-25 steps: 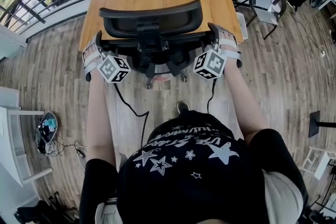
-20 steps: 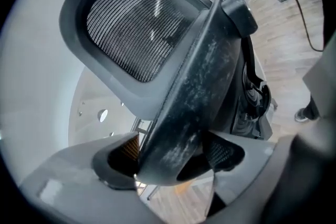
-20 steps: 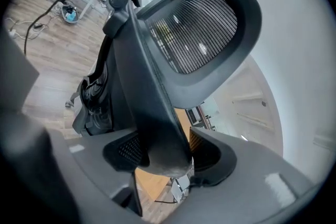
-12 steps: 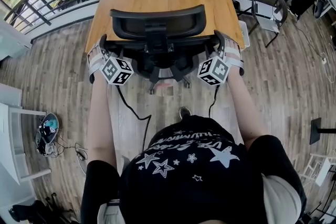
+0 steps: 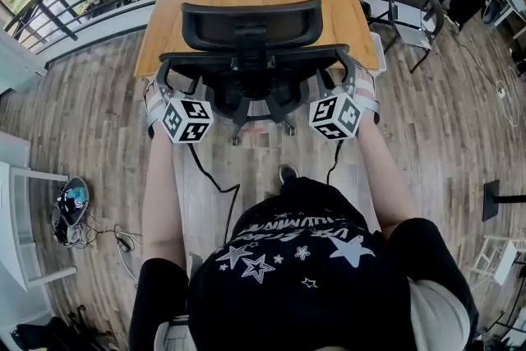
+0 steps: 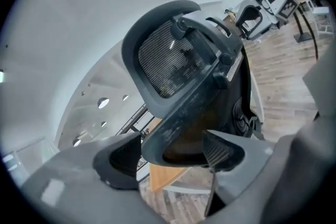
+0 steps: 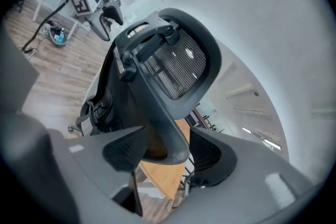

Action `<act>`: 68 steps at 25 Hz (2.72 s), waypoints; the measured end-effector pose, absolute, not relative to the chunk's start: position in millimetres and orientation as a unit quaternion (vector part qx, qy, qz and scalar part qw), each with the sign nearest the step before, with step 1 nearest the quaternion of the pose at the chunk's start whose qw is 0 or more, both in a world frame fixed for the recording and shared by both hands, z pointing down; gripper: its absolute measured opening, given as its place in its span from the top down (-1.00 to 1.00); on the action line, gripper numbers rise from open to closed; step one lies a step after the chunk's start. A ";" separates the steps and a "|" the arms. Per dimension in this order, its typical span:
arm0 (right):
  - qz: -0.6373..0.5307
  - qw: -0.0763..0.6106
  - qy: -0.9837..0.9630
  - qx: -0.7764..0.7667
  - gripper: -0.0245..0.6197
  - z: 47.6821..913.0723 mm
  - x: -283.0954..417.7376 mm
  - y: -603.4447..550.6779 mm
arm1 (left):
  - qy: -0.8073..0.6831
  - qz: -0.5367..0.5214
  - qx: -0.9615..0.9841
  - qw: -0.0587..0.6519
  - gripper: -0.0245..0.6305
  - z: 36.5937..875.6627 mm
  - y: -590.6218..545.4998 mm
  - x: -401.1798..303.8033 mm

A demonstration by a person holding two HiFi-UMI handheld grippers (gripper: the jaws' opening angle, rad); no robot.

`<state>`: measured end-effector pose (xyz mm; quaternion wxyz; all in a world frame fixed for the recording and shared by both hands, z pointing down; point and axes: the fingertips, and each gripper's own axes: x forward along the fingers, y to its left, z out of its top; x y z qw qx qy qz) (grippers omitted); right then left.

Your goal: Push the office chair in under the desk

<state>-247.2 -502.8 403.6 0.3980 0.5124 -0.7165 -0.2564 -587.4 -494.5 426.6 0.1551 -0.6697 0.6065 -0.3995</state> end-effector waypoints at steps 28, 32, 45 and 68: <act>-0.100 0.268 -0.856 0.430 0.91 431.2 -242.2 -443.2 | 0.676 -0.280 -0.681 0.016 0.17 460.8 -375.7 -493.6; -0.105 0.252 -0.871 0.409 0.91 427.7 -241.4 -444.0 | 0.701 -0.264 -0.662 0.007 0.30 457.4 -363.5 -482.4; -0.085 0.221 -0.902 0.360 0.92 425.3 -219.4 -427.7 | 0.765 -0.244 -0.595 -0.009 0.92 456.1 -319.5 -453.7; -0.103 0.239 -0.929 0.264 0.92 444.2 -125.8 -328.7 | 0.801 -0.229 -0.551 -0.048 0.92 459.9 -203.5 -332.2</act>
